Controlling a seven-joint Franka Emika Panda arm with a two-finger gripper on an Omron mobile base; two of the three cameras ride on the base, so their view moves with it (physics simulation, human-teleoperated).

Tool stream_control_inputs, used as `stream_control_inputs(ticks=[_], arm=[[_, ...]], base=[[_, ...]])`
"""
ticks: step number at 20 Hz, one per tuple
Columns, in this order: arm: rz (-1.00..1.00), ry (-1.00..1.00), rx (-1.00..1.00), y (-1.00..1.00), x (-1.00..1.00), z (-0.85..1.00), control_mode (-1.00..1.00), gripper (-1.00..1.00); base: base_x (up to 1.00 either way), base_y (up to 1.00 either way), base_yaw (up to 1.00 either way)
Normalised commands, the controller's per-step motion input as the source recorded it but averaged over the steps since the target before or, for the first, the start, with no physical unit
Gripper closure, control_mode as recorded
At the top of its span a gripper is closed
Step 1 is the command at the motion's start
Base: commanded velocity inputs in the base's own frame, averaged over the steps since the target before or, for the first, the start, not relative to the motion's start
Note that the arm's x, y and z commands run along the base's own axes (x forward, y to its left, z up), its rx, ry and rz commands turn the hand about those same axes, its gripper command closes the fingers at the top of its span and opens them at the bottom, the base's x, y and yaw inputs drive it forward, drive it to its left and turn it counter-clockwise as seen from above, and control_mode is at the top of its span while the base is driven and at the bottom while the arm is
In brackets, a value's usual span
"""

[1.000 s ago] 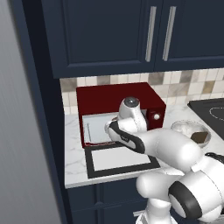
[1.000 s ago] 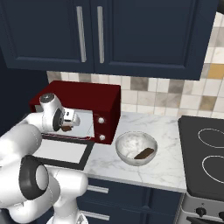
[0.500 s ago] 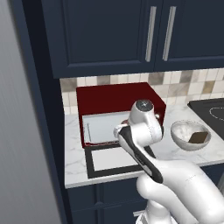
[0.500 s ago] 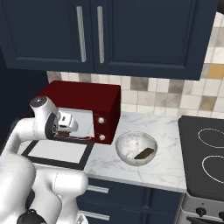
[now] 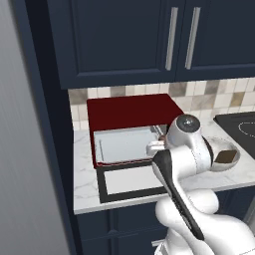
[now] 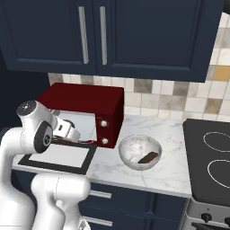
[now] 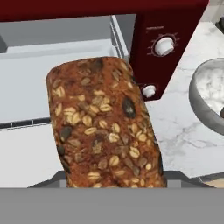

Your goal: Pick up the heated bread from the toaster oven and place it in the bowl. Then move the bread bowl to the dining counter.

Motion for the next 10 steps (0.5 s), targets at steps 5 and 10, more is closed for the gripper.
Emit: stream_control_inputs(ticks=[5,10], arm=[[-0.21,0.03,0.09,-0.63,-0.28,0.81,-1.0,1.0],[-0.22,0.06,0.03,-0.97,0.02,0.19,-1.0,1.0]], base=[[0.0,0.0,0.0],[0.0,0.0,0.0]])
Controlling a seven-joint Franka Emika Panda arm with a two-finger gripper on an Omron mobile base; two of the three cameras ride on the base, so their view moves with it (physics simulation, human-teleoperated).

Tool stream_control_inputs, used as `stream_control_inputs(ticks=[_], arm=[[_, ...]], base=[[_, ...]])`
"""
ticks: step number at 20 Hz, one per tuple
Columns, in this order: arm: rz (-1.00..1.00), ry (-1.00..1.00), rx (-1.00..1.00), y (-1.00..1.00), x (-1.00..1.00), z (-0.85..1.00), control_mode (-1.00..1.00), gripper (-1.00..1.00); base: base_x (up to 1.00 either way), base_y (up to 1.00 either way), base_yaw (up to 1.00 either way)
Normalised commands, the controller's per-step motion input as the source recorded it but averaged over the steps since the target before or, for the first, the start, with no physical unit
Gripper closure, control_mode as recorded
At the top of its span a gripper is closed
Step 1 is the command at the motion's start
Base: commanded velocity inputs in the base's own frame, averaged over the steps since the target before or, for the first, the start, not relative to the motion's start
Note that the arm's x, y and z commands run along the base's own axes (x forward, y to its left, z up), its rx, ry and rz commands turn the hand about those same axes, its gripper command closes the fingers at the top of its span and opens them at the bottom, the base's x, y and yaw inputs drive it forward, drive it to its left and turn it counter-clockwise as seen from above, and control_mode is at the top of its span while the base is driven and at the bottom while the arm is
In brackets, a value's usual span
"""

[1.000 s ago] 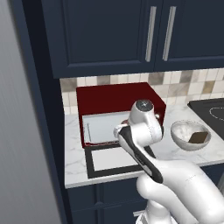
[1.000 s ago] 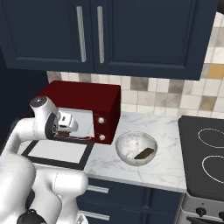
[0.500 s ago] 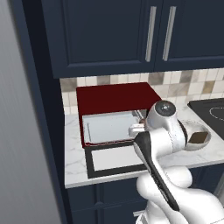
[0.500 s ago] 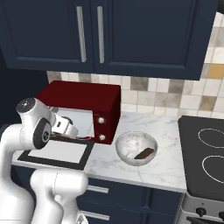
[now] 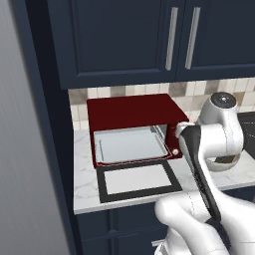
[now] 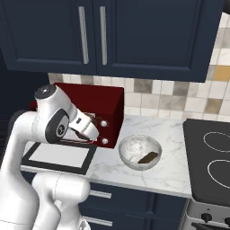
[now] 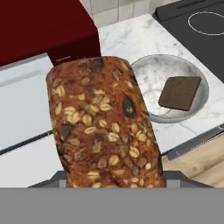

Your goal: Pick up the heated bread from the toaster oven and place it in the bowl. Then move the bread bowl to the dining counter.

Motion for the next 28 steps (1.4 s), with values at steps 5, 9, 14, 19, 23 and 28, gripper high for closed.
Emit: stream_control_inputs(ticks=[5,9,14,19,23,28], arm=[[-0.28,0.09,0.08,-1.0,0.25,0.0,-1.0,1.0],[-0.06,0.12,0.16,-1.0,0.65,-0.07,-1.0,1.0],[0.02,0.21,0.18,-0.86,0.83,-0.36,-1.0,1.0],[0.0,0.26,0.01,-0.22,0.57,-0.52,-1.0,1.0],[0.0,0.15,0.01,-0.08,0.31,-0.67,-1.0,1.0],[0.0,0.0,0.01,-0.2,0.19,-0.65,-1.0,1.0]], base=[[0.0,0.0,0.0],[0.0,0.0,0.0],[0.0,0.0,0.0],[0.0,0.0,0.0],[0.0,0.0,0.0],[0.0,0.0,0.0]])
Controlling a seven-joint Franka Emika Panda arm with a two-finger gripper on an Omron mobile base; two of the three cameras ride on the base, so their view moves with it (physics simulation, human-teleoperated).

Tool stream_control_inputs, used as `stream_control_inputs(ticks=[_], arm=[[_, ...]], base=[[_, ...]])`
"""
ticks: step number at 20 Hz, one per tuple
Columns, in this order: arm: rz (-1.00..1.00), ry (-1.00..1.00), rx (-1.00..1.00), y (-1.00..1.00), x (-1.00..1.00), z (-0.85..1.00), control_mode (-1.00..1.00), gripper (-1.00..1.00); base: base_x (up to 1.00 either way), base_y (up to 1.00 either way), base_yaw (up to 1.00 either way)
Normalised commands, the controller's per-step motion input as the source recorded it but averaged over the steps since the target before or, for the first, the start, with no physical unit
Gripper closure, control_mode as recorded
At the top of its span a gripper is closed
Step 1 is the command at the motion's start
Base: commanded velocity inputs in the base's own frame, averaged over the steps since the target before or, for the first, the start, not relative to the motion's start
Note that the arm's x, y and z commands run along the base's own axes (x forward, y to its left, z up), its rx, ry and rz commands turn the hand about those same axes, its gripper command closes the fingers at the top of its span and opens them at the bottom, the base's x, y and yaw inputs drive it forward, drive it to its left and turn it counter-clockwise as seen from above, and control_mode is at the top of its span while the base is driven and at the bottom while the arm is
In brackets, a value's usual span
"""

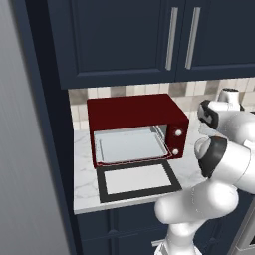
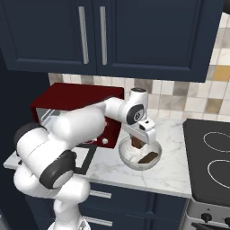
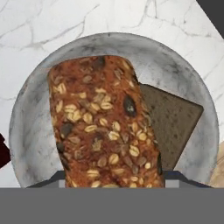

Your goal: Pick up the heated bread from the toaster oven and place it in the bowl. Then move the bread bowl to the dining counter.

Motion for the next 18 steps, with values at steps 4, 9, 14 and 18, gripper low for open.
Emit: stream_control_inputs(ticks=[4,9,14,18], arm=[[0.0,0.0,0.02,-0.18,0.13,-0.49,-1.0,1.0],[0.0,0.0,0.01,-0.03,0.02,-0.35,-1.0,-1.0],[0.0,-0.01,0.0,0.0,0.01,-0.01,-1.0,-1.0],[0.0,0.0,0.0,0.0,0.0,0.03,-1.0,-1.0]], base=[[0.0,0.0,0.0],[0.0,0.0,0.0],[0.0,0.0,0.0],[0.0,0.0,0.0]])
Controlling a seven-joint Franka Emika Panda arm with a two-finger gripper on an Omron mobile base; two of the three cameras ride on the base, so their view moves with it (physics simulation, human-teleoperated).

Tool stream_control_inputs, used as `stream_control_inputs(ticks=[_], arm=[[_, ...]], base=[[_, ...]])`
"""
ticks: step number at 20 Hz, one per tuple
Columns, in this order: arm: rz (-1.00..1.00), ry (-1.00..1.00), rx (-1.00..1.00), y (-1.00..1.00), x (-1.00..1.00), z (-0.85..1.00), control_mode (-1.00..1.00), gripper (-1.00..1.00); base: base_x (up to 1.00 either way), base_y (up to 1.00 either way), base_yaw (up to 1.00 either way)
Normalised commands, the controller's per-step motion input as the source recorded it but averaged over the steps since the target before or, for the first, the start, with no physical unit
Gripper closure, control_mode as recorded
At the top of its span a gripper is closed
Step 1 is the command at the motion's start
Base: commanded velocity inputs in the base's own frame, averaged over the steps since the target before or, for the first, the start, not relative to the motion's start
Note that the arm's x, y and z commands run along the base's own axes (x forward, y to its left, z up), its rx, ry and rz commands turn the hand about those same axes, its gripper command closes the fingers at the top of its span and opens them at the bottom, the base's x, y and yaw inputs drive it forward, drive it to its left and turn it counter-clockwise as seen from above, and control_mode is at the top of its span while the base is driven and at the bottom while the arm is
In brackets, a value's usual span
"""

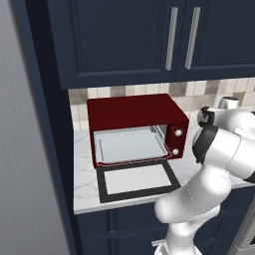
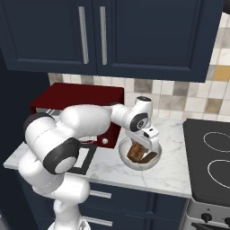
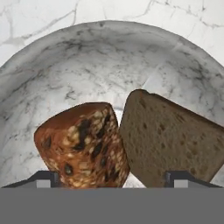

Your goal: Pick up the heated bread from the toaster oven and place it in the bowl. Then move the bread bowl to the dining counter.

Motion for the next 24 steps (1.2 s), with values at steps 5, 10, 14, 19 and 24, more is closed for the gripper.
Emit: stream_control_inputs(ticks=[5,10,14,19,24], arm=[[-0.04,-0.03,0.02,0.0,-0.17,0.33,-1.0,-1.0],[-0.13,-0.07,0.05,0.0,-0.95,0.49,-1.0,-1.0],[-0.19,0.0,0.06,0.0,-0.77,0.1,-1.0,-1.0],[-0.15,0.03,0.1,0.0,-0.16,-0.38,-1.0,-1.0],[-0.12,-0.01,0.08,-0.01,0.02,-0.44,-1.0,-1.0]], base=[[0.0,0.0,0.0],[0.0,0.0,0.0],[0.0,0.0,0.0],[0.0,0.0,0.0],[0.0,0.0,0.0]])
